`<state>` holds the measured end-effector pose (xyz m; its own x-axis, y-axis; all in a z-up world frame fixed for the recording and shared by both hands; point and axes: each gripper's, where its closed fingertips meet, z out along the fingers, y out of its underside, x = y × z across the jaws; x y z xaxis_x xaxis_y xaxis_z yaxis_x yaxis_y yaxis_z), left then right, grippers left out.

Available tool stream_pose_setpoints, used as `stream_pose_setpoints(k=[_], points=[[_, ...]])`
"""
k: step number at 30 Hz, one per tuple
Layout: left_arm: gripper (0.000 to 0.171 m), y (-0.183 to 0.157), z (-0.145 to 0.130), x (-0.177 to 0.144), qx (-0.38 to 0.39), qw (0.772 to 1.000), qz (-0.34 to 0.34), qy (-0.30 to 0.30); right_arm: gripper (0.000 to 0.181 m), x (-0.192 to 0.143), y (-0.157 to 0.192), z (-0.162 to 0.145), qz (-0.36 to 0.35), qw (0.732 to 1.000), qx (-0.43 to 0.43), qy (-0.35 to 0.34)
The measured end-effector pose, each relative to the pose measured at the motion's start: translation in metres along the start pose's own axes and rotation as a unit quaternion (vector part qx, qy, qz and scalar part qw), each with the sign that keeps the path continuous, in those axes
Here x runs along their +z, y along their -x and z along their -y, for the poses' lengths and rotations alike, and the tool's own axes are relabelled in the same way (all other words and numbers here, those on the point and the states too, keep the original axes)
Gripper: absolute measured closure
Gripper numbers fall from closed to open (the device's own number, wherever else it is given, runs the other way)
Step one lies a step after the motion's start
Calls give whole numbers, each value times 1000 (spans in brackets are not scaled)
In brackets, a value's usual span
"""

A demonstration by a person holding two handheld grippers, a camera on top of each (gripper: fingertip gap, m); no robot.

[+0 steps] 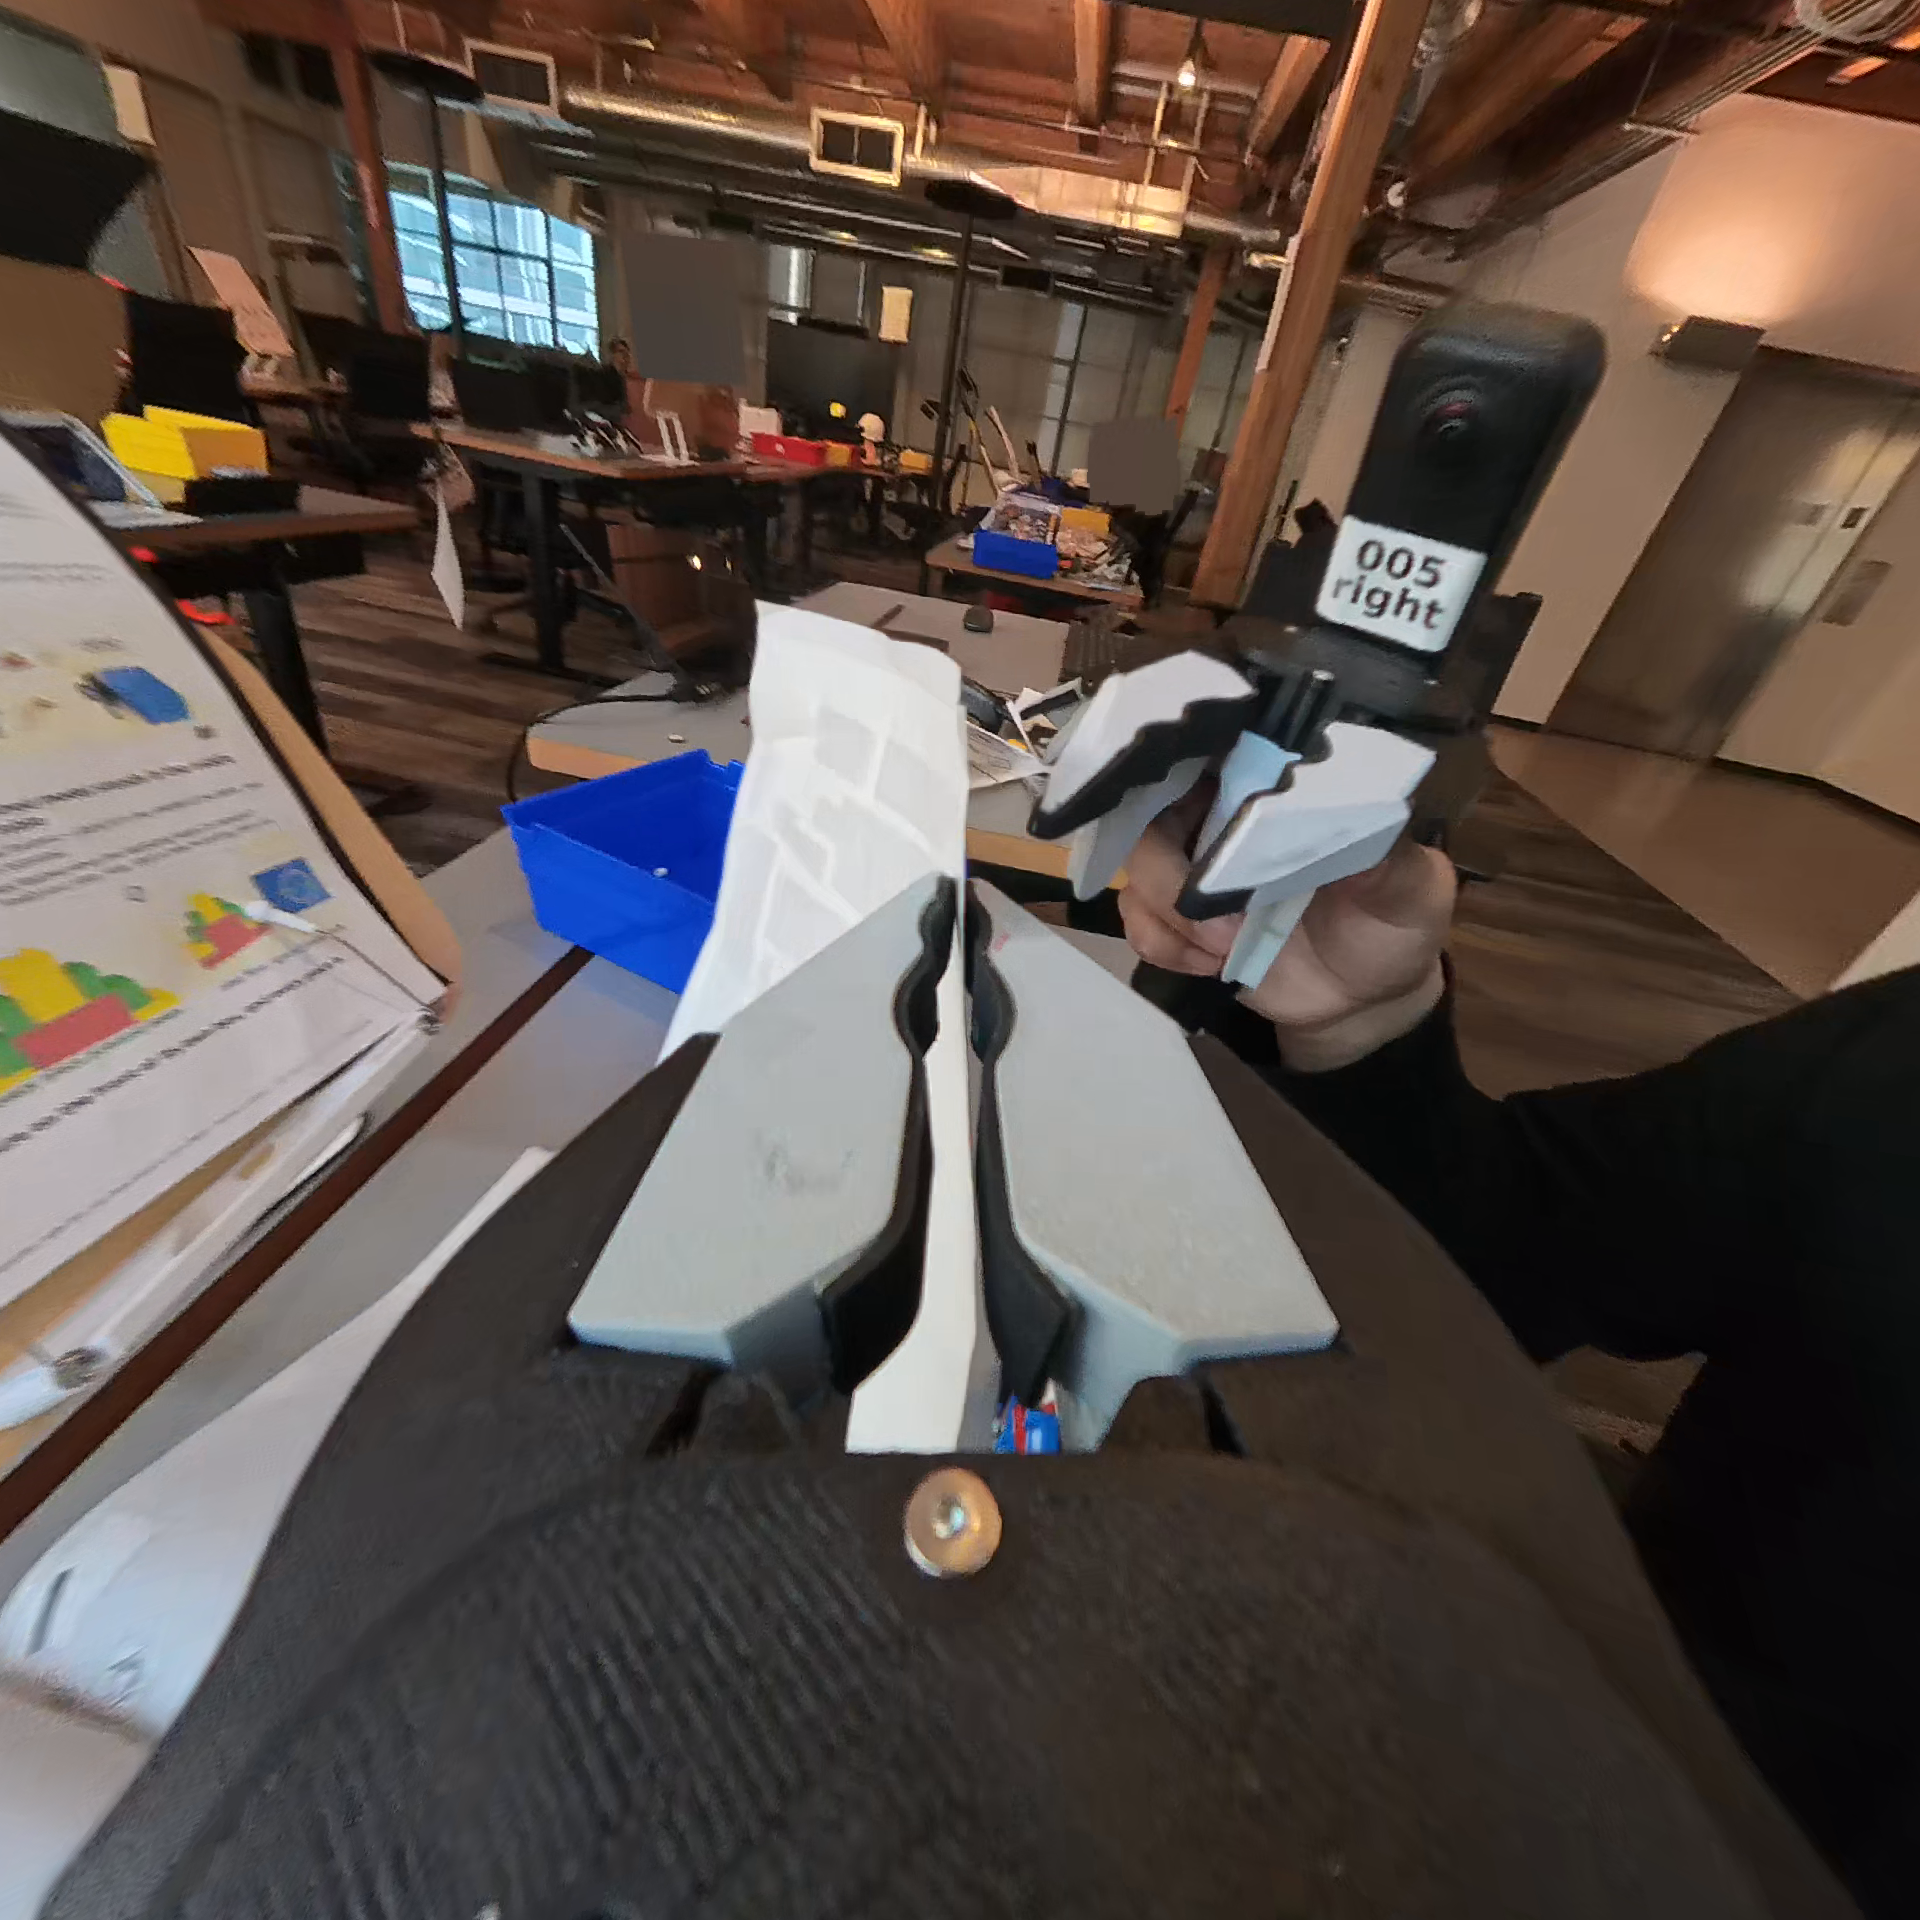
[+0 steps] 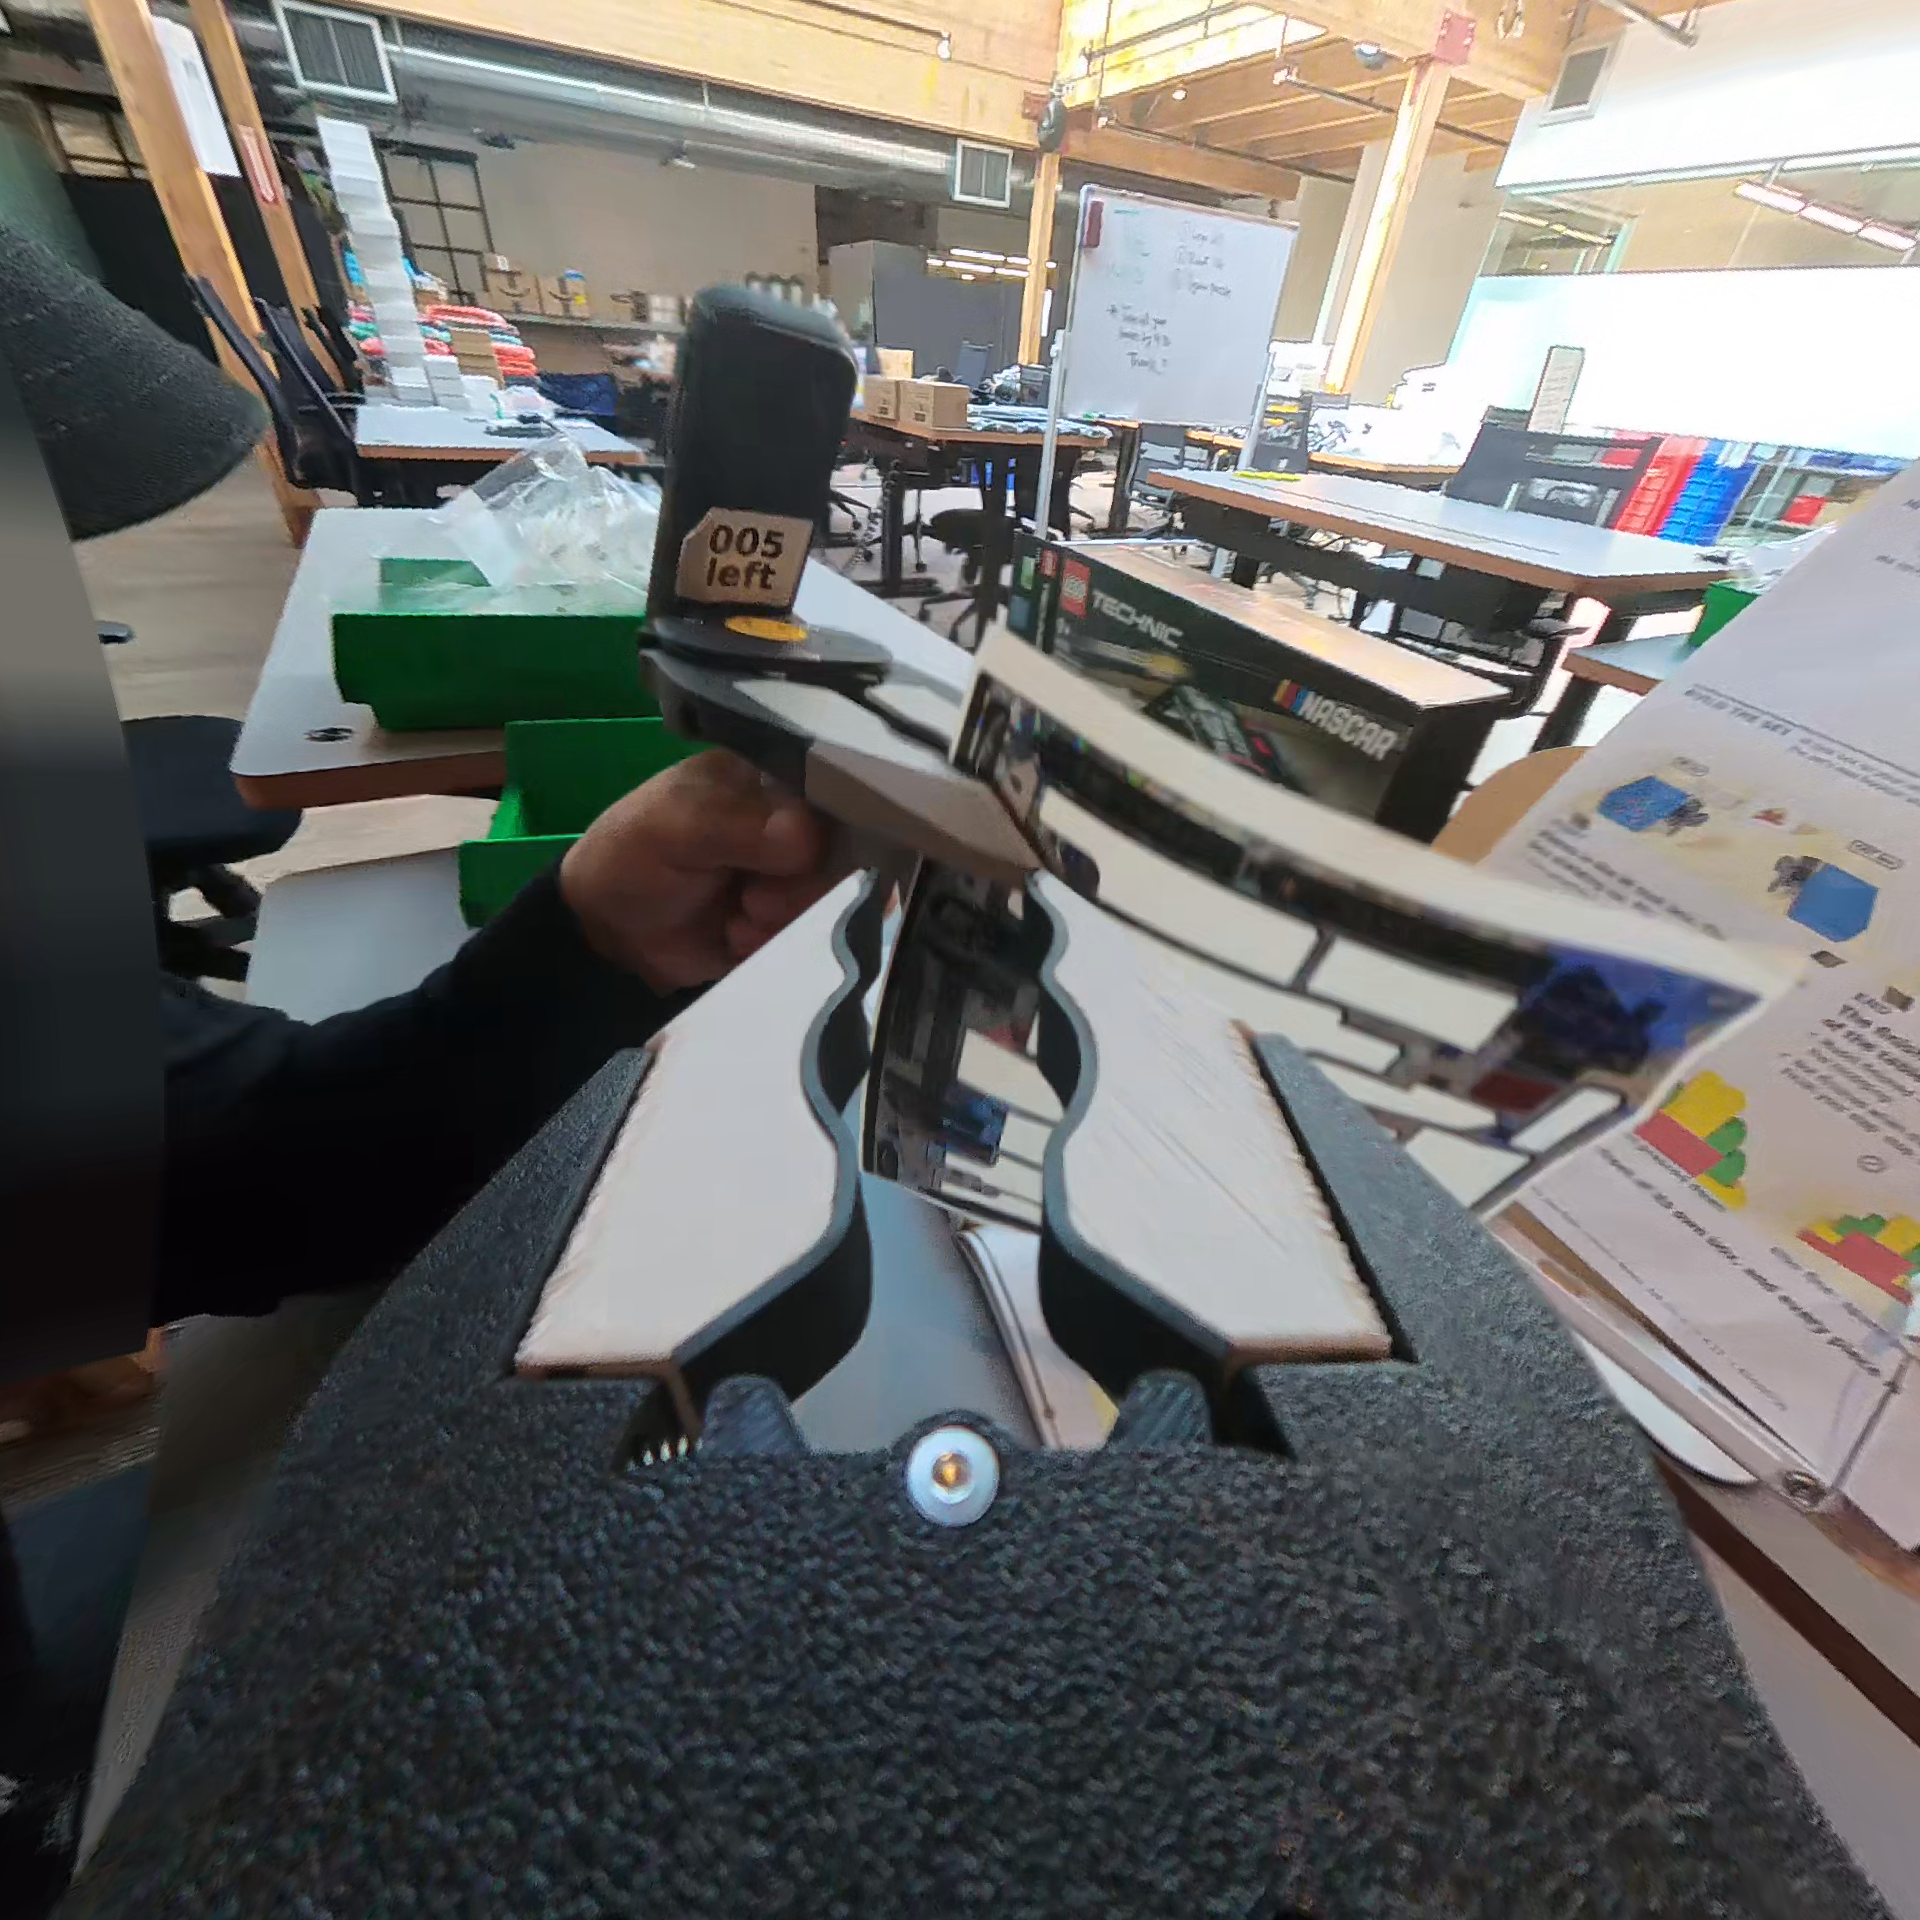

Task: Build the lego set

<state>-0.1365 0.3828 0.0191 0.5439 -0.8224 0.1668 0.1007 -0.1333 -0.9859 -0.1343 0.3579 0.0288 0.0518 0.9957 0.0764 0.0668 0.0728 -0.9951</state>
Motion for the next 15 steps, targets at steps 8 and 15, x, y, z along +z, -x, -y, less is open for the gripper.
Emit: stream_pose_setpoints(k=[8,15], points=[[171,-16,-28,60,-22,1000,-9,-17,155,-15,-19,-4,-72,995,-56,28],[171,-24,-22,54,-16,999,-26,-14,155,-9,-20,-8,-67,996,-52,32]])
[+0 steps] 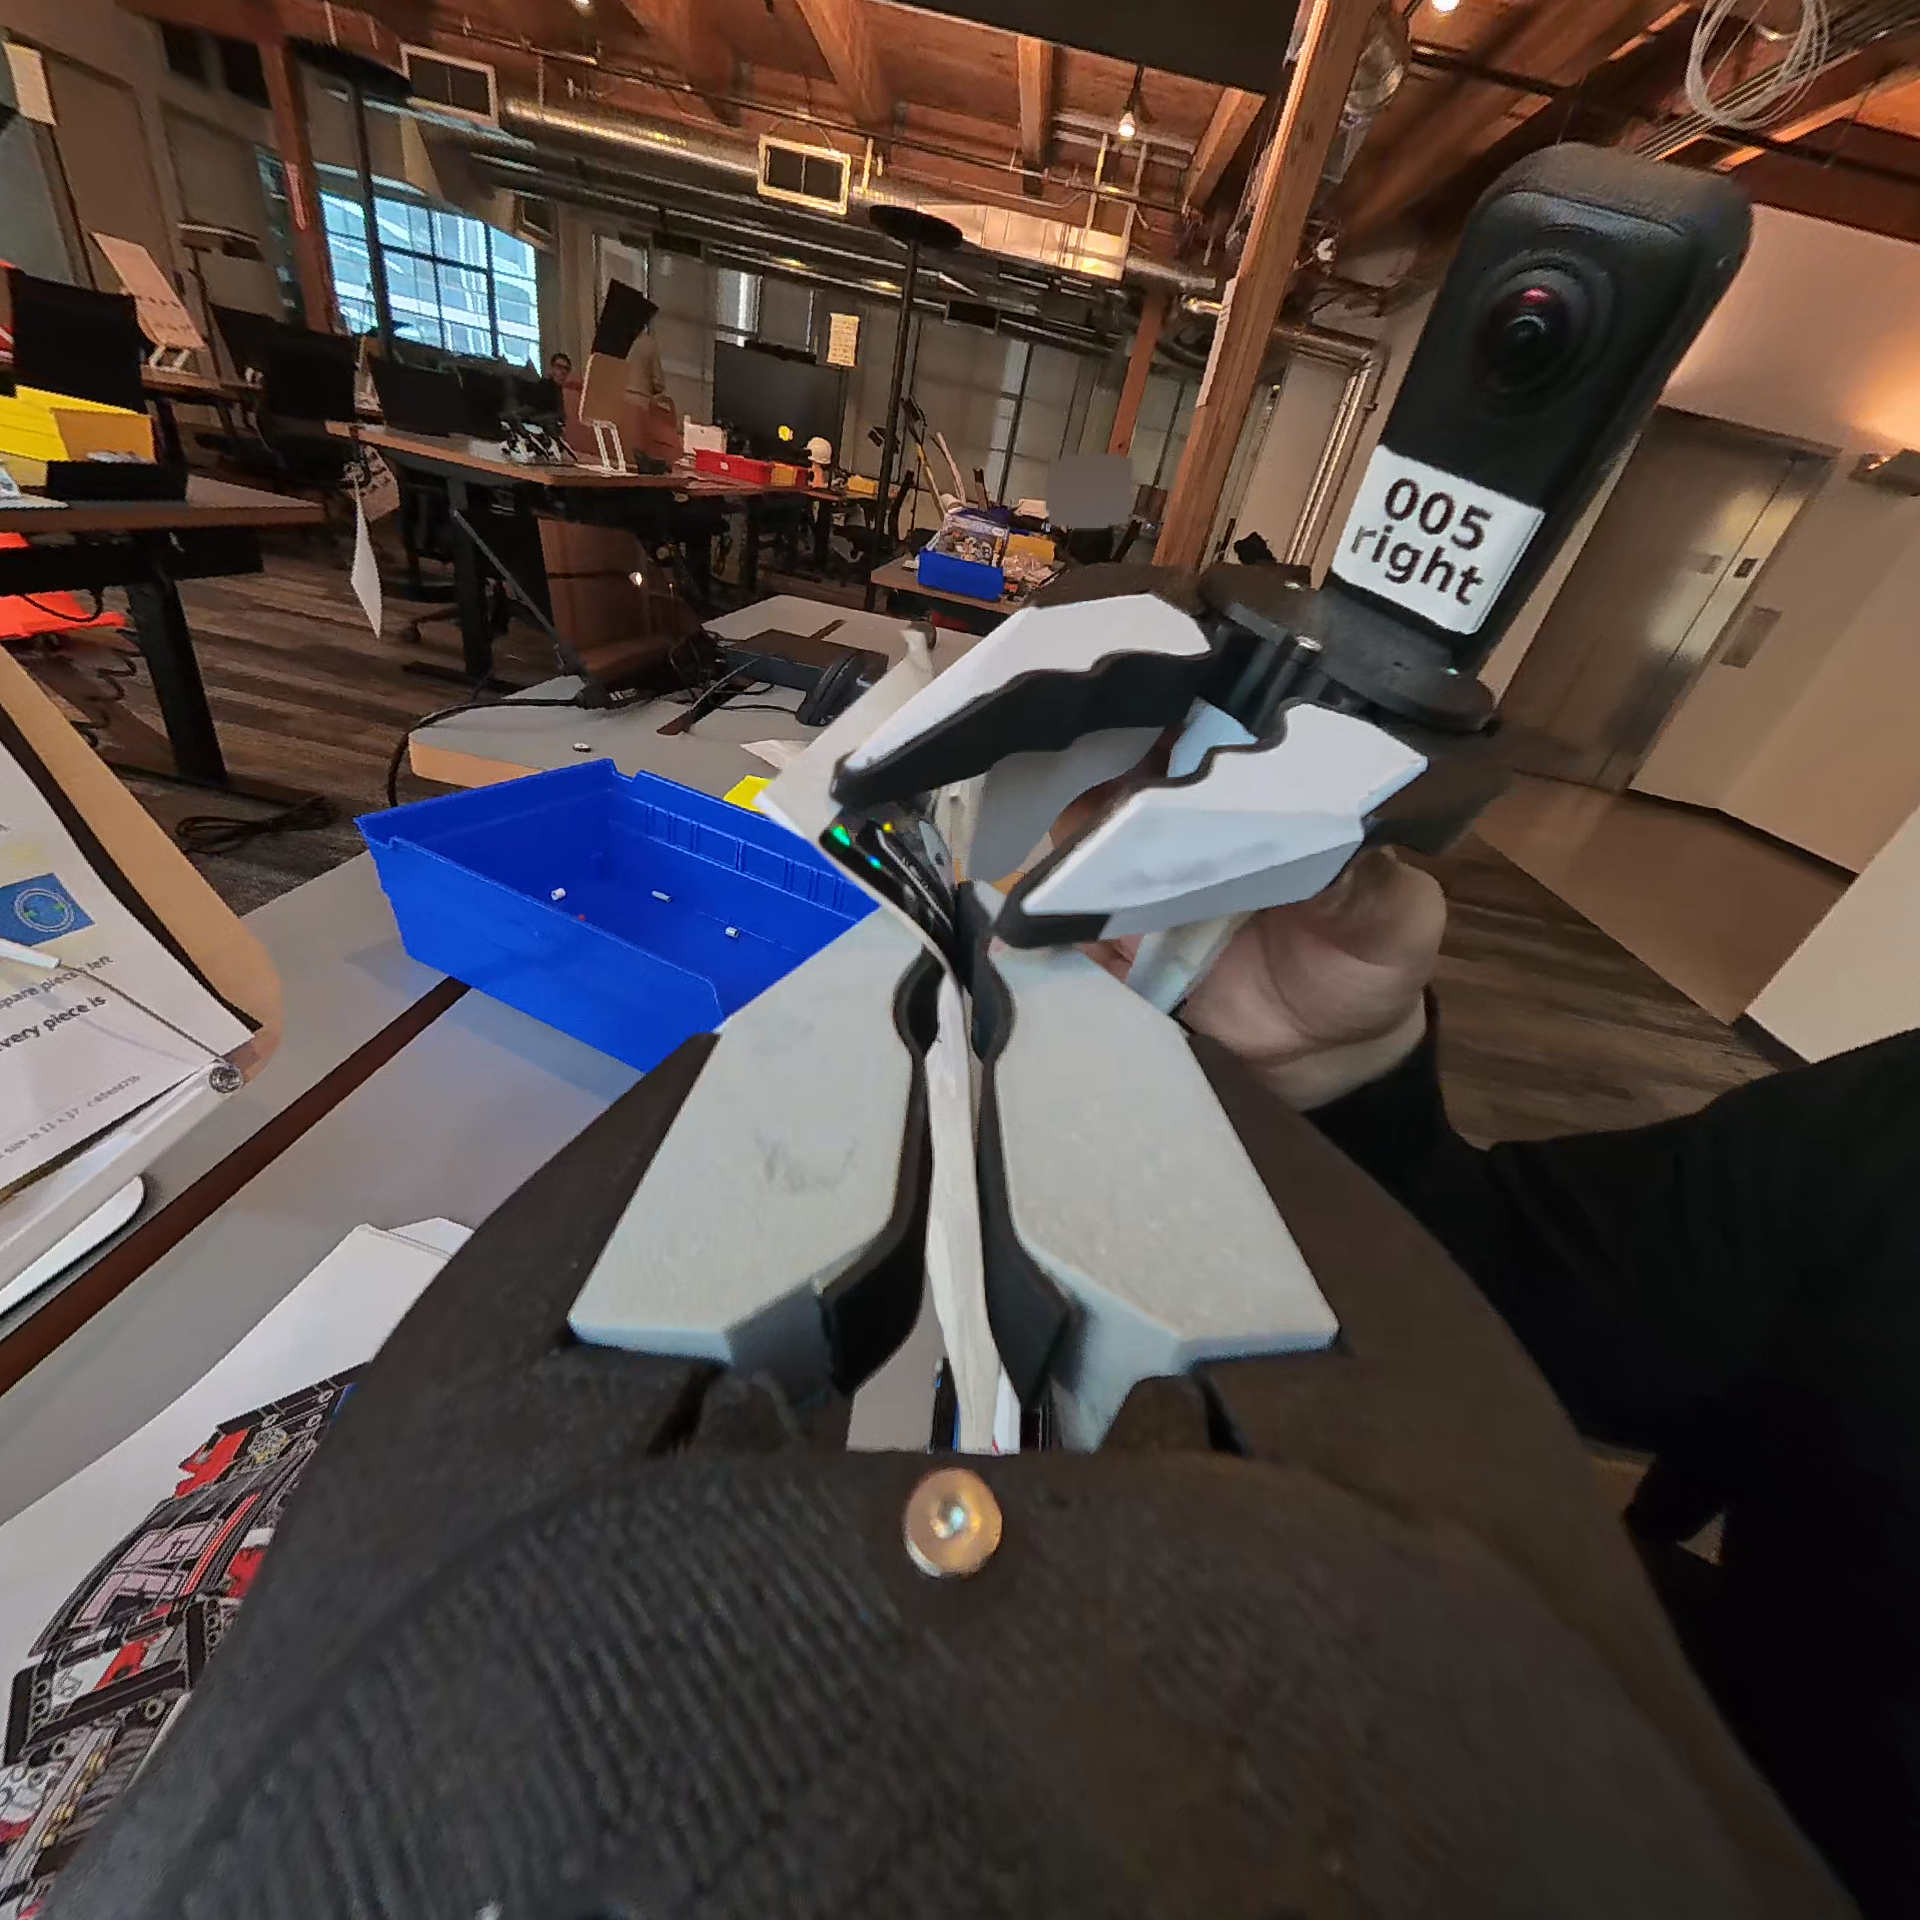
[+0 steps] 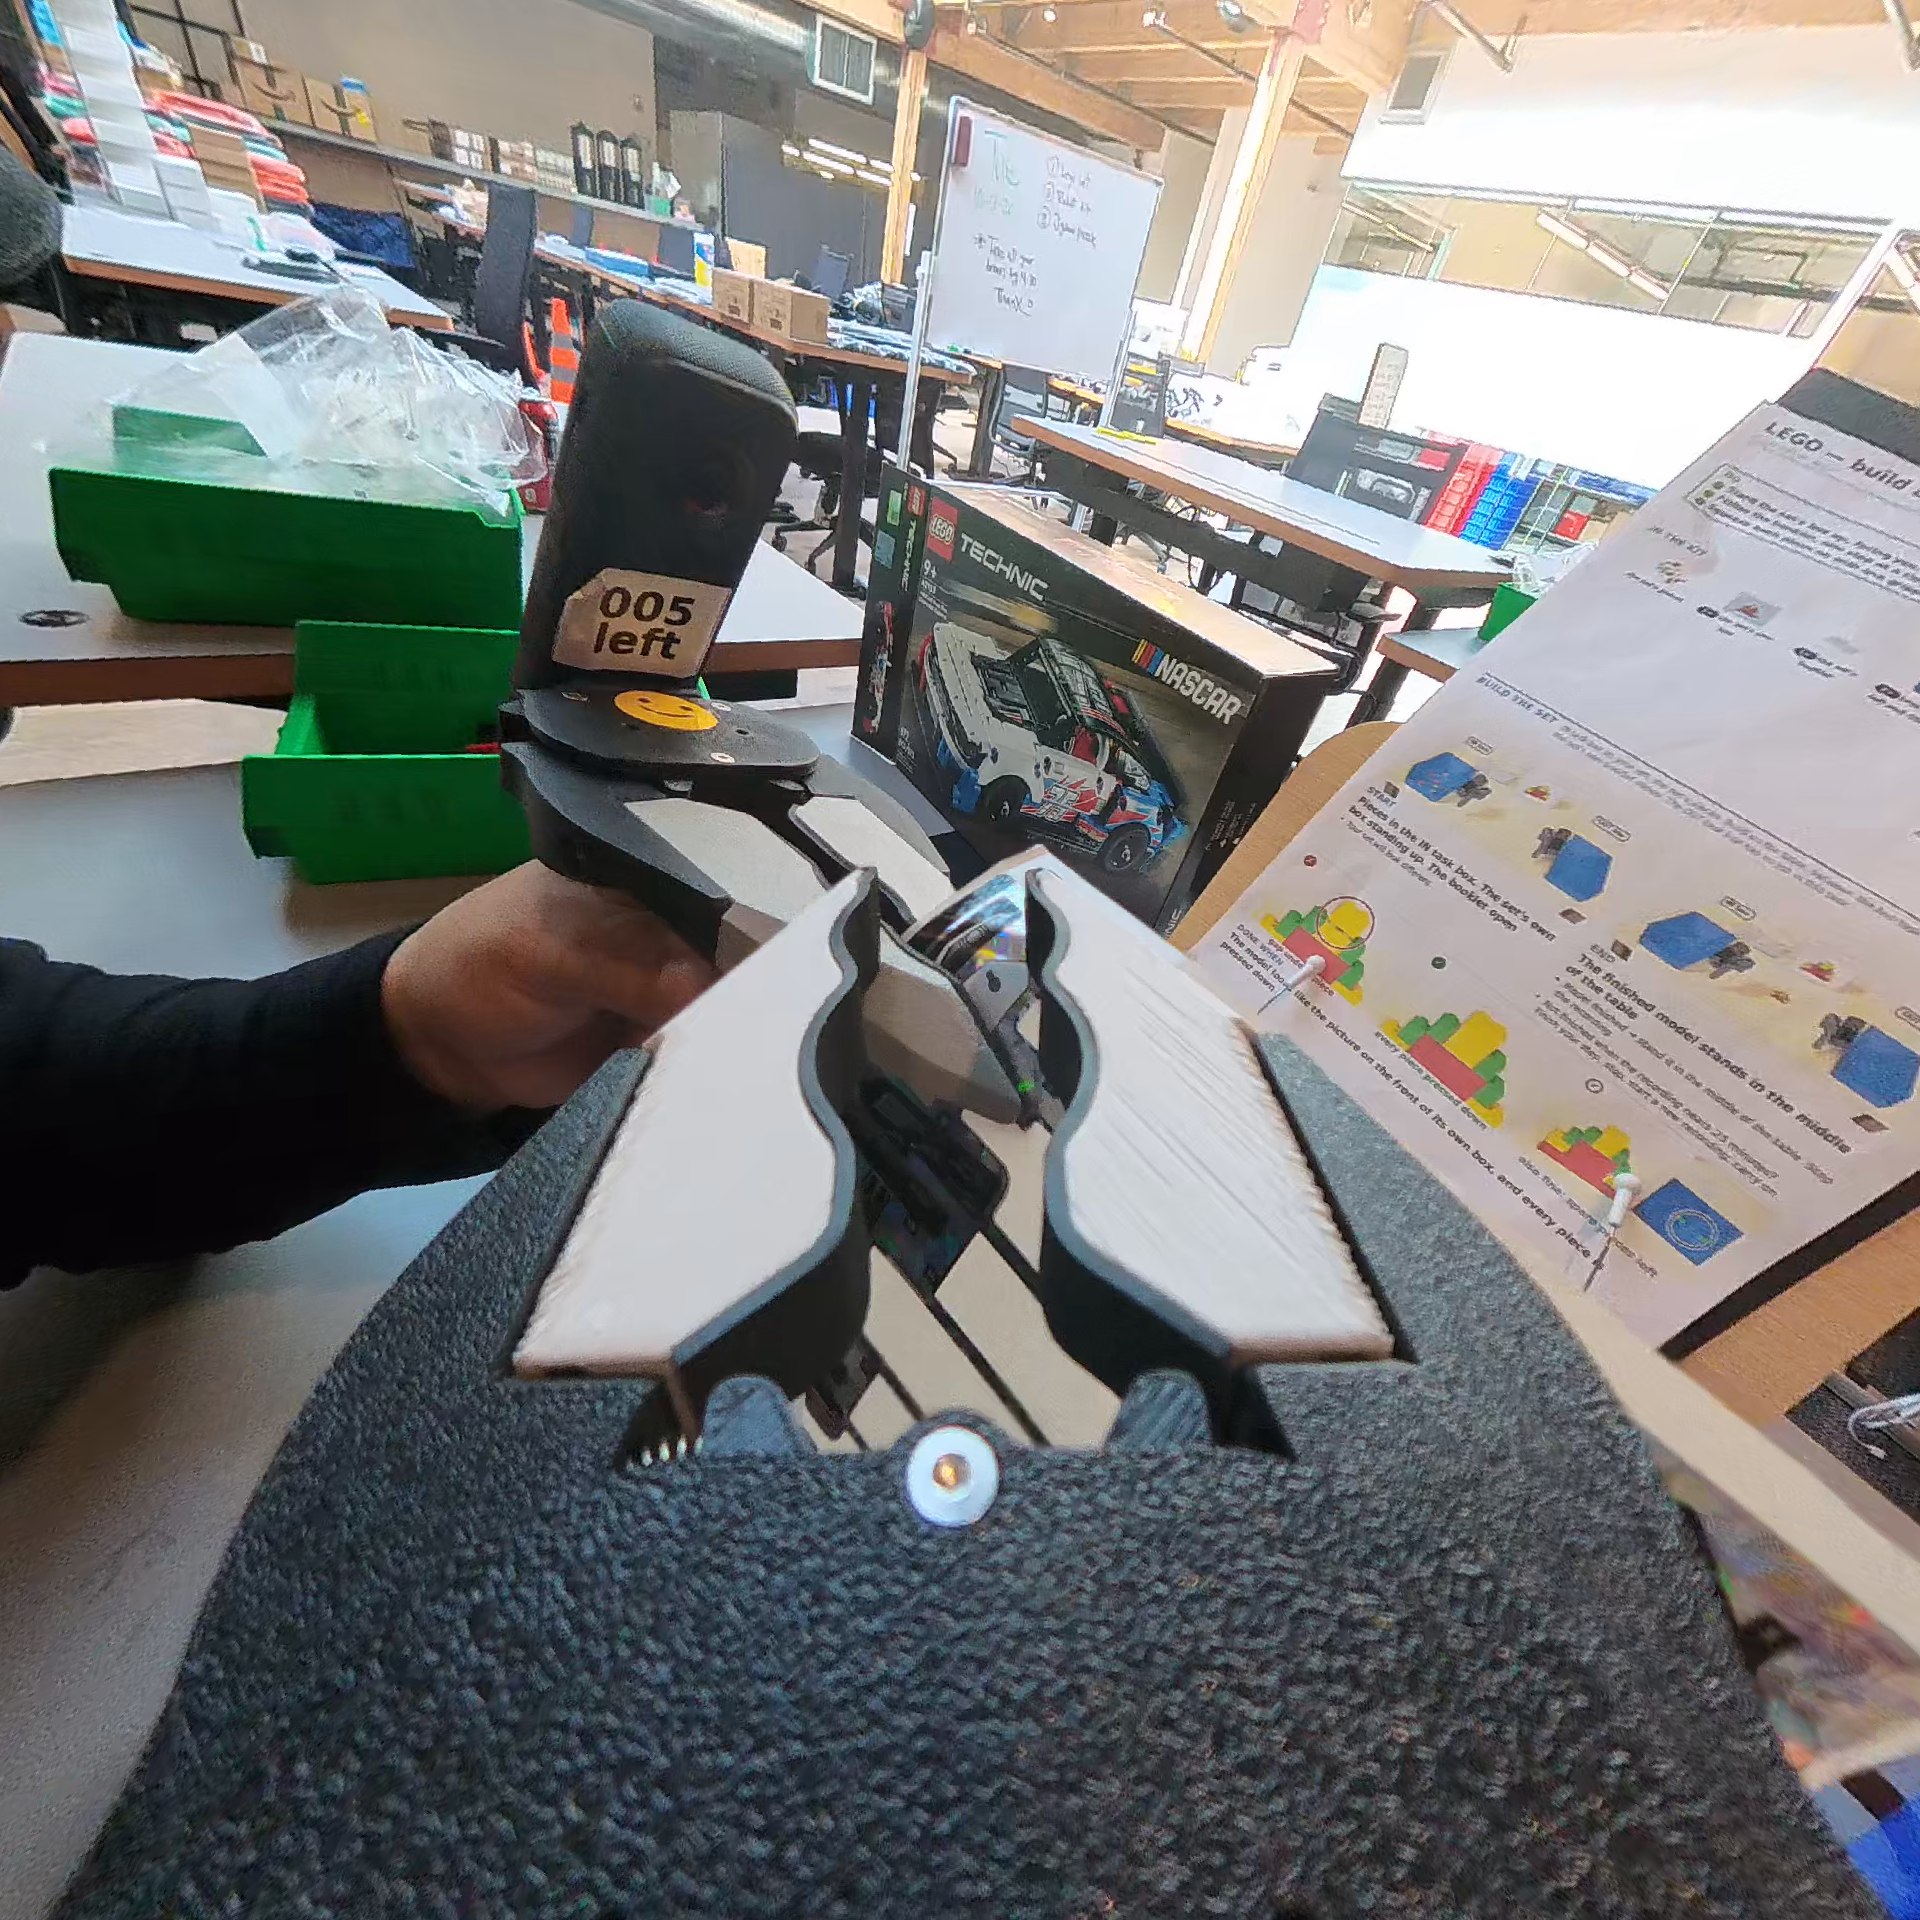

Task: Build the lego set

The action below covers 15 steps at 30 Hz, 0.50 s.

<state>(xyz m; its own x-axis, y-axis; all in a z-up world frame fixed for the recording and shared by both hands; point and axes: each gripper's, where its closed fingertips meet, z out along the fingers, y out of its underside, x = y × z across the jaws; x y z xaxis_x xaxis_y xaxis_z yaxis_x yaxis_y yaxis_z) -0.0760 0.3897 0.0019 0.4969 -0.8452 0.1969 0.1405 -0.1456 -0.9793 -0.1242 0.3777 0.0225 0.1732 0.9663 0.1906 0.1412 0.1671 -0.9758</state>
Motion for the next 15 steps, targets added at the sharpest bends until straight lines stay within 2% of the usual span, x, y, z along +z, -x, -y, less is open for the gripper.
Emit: stream_pose_setpoints(k=[15], points=[[171,-2,1,-1,5,1000,0,4,155,-1,0,2,-1,1000,-4,-5]])
